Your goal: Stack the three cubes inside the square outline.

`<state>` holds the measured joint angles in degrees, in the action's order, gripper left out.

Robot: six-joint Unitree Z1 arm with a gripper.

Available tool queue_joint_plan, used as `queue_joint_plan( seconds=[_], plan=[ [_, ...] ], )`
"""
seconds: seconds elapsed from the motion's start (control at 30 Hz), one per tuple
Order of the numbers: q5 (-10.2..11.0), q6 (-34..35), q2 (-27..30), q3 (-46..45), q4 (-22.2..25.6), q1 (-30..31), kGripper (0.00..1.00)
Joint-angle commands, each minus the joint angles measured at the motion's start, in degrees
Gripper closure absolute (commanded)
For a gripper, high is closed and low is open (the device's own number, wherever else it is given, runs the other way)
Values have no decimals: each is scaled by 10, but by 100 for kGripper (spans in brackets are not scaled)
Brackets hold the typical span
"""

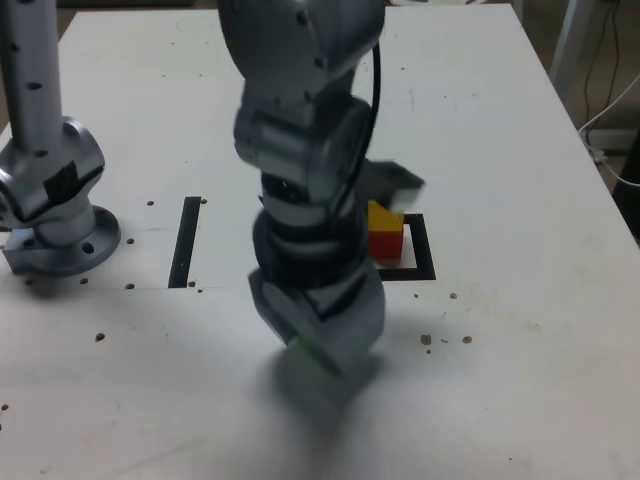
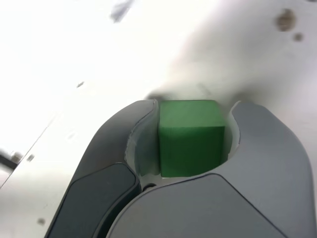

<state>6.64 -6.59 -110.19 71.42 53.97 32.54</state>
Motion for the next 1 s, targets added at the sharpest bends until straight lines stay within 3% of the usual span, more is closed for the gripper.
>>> queue_joint_plan(
  seconds=[0.0, 0.27, 0.4, 0.7, 0.97],
  plan=[
    [2, 36, 27, 16, 38, -10, 71],
    [-1, 126, 85, 98, 162, -85, 71],
    [-9, 139, 88, 135, 201, -134, 71],
    [-32, 137, 55, 198, 232, -236, 71],
    [-32, 127, 17, 228, 234, -274, 71]
  ],
)
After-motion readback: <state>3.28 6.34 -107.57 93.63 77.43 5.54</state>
